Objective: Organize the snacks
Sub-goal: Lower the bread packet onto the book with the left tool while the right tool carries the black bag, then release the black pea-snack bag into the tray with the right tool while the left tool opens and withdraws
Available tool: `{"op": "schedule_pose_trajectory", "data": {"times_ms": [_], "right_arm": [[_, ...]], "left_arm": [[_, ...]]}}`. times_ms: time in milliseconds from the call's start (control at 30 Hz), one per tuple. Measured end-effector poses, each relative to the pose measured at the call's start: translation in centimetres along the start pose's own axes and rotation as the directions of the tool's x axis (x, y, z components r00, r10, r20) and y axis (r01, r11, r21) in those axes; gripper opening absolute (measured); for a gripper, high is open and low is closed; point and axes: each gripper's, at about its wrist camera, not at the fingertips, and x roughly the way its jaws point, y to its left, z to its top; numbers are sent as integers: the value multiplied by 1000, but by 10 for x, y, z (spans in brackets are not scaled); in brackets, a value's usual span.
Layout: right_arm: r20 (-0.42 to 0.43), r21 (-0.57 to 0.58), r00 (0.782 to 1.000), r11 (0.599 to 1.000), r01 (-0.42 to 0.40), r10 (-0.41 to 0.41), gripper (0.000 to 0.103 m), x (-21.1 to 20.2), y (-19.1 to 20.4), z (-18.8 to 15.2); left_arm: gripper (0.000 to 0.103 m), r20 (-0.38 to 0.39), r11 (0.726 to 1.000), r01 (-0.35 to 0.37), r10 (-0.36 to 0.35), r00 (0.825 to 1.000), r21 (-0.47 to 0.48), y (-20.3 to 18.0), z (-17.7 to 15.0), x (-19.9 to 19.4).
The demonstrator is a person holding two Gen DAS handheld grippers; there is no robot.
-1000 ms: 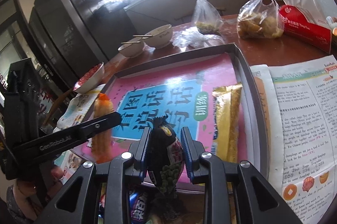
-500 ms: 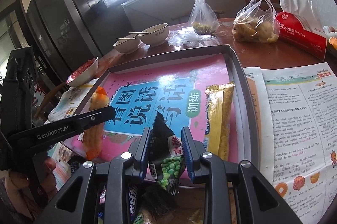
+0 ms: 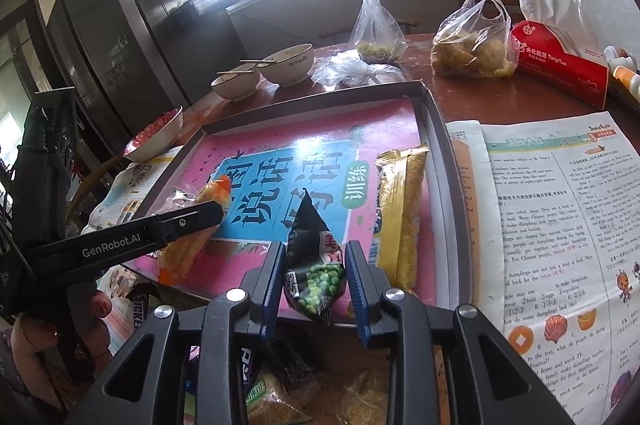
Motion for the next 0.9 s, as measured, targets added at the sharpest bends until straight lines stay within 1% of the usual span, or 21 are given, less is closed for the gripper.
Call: {"op": "schedule_pose_trajectory", "data": {"times_ms": [133, 233, 433, 533, 633, 733, 900], "right_arm": [[0, -4, 1000, 1000, 10, -10, 31, -3, 2, -1], [5, -10, 1000, 1000, 12, -12, 31, -7, 3, -2], [16, -17, 1000, 1000, 13, -13, 31, -12, 4, -3], [19, -22, 1000, 1000, 15, -15, 32, -14, 5, -2], [25, -28, 999, 999, 20, -20, 32, -17, 6, -3], [33, -32, 999, 999, 19, -18, 34, -19, 7, -3], [43, -43, 999, 999, 29, -27, 39, -22, 10, -3]], "left_arm": [[36, -4, 1000, 3, -3, 1000, 2, -1, -1, 0], [42, -12, 1000, 14, -14, 1000, -2, -1, -3, -2], [45, -6, 1000, 17, -17, 1000, 8, -3, -5, -7], [51, -3, 1000, 17, -17, 1000, 13, -5, -6, -11], [54, -1, 1000, 21, -21, 1000, 15, -5, -7, -16], [57, 5, 1000, 22, -22, 1000, 20, -5, -7, -21], [60, 17, 999, 25, -25, 1000, 23, -5, -8, -30]]}}
